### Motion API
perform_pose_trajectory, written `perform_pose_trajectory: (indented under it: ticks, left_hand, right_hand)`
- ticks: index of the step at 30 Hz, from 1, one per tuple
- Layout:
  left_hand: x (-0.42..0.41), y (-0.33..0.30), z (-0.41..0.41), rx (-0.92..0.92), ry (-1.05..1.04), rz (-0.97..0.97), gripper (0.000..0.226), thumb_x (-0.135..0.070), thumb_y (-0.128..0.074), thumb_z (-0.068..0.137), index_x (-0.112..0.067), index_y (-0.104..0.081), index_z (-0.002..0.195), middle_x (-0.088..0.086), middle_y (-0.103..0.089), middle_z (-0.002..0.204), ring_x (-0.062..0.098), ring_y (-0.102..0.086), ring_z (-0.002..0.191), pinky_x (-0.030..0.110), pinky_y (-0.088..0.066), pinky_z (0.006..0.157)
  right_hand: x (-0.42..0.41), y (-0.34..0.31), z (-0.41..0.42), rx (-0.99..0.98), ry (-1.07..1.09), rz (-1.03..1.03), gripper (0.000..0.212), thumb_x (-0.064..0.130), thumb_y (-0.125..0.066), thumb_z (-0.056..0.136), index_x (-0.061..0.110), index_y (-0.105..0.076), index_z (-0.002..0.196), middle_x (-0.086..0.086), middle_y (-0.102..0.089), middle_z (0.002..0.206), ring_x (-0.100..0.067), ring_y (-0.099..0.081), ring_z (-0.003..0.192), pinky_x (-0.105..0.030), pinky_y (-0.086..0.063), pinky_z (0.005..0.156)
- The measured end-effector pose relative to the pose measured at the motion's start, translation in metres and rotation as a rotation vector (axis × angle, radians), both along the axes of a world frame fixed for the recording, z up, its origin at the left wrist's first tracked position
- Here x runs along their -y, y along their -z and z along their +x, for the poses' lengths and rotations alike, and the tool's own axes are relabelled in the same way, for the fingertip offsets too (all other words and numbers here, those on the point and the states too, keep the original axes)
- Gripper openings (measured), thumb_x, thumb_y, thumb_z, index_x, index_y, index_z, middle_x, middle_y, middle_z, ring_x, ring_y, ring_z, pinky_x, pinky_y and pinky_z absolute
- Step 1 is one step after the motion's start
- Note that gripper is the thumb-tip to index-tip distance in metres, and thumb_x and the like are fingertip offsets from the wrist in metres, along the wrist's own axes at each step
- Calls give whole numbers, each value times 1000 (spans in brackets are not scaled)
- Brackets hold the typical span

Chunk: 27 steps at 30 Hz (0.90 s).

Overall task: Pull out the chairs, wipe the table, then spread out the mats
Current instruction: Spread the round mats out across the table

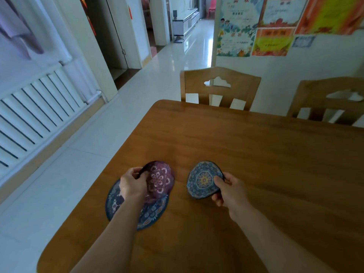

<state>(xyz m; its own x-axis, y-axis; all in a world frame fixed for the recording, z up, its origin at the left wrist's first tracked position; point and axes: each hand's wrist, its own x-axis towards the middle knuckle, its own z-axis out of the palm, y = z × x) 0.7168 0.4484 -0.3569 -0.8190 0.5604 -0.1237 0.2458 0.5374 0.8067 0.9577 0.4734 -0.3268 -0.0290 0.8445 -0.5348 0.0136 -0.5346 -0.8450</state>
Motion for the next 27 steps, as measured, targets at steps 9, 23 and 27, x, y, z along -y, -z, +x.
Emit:
perform_pose_trajectory:
  ticks: [9,23,27]
  left_hand:
    - [-127,3,92,814,-10,169,20,2,-67,88,-2,-58,105,21,-61,112,37,-63,105,39,-57,76]
    - [-254,14,118,951,-142,267,37,-7,-42,102,-2,-47,138,14,-53,140,25,-53,127,23,-53,83]
    - [-245,13,125,721,-117,232,48,-7,-60,93,-7,-49,140,14,-60,127,28,-62,113,32,-52,85]
  right_hand:
    - [-80,17,56,-166,296,-133,43,9,-53,99,11,-43,142,-18,-63,93,-27,-66,68,-35,-55,53]
    - [-181,29,80,-299,415,-76,42,2,-49,99,12,-47,140,-17,-62,95,-28,-67,73,-36,-56,61]
    - [-182,37,91,-309,426,-86,42,2,-48,100,12,-46,140,-17,-61,94,-28,-67,74,-35,-55,61]
